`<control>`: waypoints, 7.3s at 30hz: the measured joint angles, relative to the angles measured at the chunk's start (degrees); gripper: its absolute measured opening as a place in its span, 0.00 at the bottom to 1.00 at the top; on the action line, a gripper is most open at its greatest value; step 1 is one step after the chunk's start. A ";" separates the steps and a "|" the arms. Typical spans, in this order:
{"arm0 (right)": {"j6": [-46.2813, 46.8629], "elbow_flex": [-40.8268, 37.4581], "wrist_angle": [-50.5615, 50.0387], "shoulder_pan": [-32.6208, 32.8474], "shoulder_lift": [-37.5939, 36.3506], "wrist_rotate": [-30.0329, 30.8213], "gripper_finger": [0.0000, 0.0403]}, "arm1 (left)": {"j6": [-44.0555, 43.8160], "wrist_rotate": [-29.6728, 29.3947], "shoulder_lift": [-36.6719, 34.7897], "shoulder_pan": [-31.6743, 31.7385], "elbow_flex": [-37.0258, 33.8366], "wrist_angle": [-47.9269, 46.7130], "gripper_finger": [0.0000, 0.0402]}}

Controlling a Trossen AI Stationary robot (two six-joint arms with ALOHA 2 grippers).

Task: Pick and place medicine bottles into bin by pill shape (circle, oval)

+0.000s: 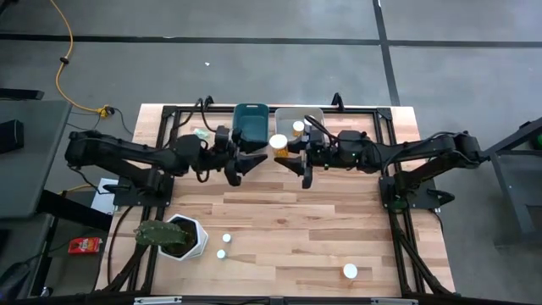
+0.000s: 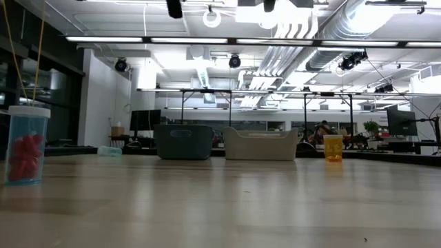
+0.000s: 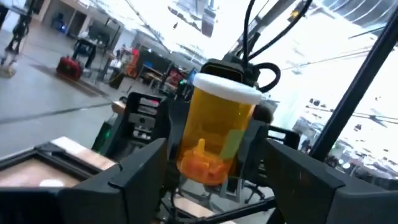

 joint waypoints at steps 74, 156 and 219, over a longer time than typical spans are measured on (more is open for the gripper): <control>-1.74 0.00 0.13 1.60 0.96 -3.56 0.45 | 10.87 3.80 8.06 -0.13 12.10 -9.06 0.46; -4.58 0.00 -31.11 -0.28 -3.14 -2.56 0.47 | 18.33 2.13 20.82 -0.09 20.95 -37.00 0.47; 12.45 6.43 -47.54 -28.81 18.63 15.37 0.48 | 20.21 -8.92 -12.68 3.59 20.91 -52.36 0.62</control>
